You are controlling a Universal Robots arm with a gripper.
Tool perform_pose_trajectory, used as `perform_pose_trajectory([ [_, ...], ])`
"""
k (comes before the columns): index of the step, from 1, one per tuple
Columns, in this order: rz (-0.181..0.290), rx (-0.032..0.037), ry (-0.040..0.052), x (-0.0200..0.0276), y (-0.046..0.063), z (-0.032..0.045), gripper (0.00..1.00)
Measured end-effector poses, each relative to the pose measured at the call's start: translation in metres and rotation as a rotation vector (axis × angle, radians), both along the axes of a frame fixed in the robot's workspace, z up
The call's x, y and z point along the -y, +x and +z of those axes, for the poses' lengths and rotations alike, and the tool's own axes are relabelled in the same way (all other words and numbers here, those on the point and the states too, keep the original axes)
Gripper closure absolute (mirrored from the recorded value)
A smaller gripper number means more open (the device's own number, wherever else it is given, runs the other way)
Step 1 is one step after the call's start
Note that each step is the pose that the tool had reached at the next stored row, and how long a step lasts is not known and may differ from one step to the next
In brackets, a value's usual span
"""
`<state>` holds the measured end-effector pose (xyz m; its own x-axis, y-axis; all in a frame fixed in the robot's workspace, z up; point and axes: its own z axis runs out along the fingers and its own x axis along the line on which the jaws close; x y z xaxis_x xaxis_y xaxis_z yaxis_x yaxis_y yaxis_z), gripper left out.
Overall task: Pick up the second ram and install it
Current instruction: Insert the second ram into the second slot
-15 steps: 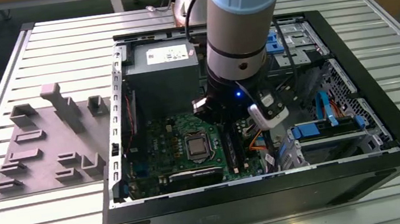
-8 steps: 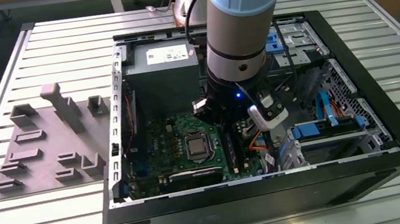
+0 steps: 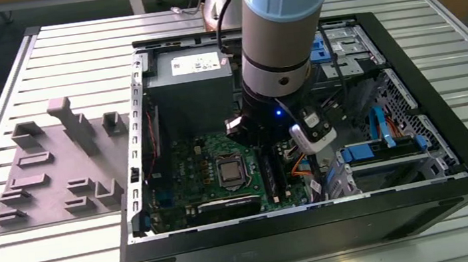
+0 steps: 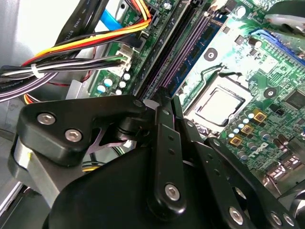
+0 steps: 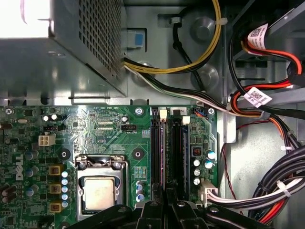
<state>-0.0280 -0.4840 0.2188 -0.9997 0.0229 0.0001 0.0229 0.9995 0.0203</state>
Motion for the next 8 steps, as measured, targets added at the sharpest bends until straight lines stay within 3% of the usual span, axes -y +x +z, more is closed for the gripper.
perform_pose_trajectory([
  [8, 0.0, -0.0002, -0.0008, 0.0001, -0.0001, -0.0032, 0.86],
])
